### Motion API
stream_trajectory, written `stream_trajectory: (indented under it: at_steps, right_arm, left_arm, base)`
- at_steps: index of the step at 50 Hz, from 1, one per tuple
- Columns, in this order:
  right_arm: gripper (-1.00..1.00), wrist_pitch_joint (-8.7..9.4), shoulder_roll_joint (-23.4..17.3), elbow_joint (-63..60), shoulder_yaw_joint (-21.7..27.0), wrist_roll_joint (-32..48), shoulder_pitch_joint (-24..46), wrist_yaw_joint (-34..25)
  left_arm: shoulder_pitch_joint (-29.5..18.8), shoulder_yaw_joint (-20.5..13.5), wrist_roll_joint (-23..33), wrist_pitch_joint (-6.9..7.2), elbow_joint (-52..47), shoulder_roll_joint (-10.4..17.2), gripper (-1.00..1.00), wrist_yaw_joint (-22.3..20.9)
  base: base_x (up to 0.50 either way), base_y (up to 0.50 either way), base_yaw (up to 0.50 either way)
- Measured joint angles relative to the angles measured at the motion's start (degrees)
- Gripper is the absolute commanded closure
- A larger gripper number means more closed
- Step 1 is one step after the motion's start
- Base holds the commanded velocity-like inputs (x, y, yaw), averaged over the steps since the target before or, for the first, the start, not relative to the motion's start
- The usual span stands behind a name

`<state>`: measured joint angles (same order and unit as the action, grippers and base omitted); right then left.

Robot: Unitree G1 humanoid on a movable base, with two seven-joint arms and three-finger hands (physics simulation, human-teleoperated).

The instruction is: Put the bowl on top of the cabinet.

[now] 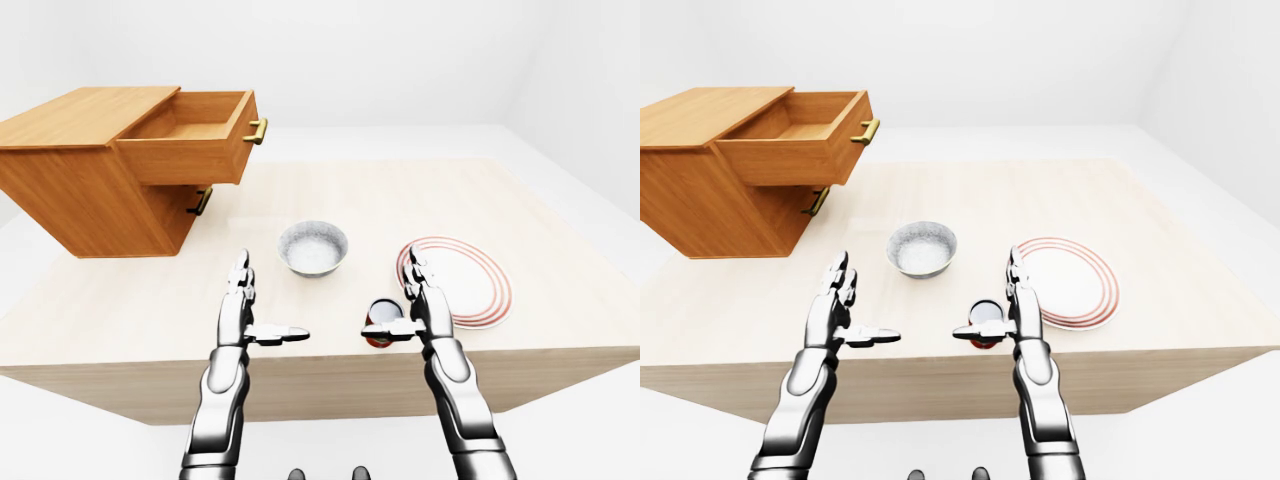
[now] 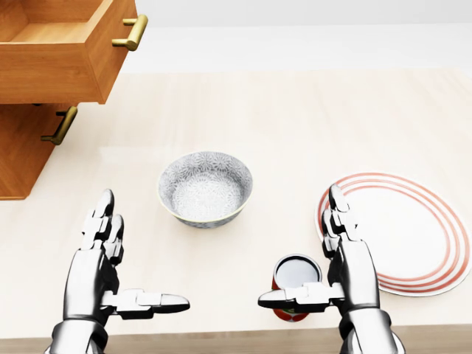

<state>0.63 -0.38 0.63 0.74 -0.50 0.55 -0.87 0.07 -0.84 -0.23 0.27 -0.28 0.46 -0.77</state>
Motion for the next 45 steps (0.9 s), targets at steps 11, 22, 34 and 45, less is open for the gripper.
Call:
stream_trajectory:
  at_steps: [11,22,34,45]
  right_arm:
    - [-1.00,1.10,-0.40,1.18,0.57,-0.06,0.87,-0.64]
    - [-1.00,1.81,-0.50,1.70,0.67,0.71,1.18,-0.15]
    - [-1.00,2.42,-0.48,1.68,0.57,1.59,1.18,0.58]
    - [-1.00,1.14,-0.48,2.30,0.39,2.43,1.19,0.87]
  left_arm:
    - [0.64,-0.13,-0.66,2.31,-0.95,0.17,-1.00,-1.99]
    - [1.64,0.14,-1.76,4.73,-3.67,0.08,-1.00,-3.24]
    - [2.18,-0.21,-2.73,4.73,-5.47,0.14,-1.00,-3.89]
    - [3.26,-0.77,-4.33,3.38,-6.35,0.24,-1.00,-5.42]
  base:
    - [0.00,0.00,0.00]
    - [0.00,0.00,0.00]
    - [0.04,0.00,0.00]
    - [0.49,0.00,0.00]
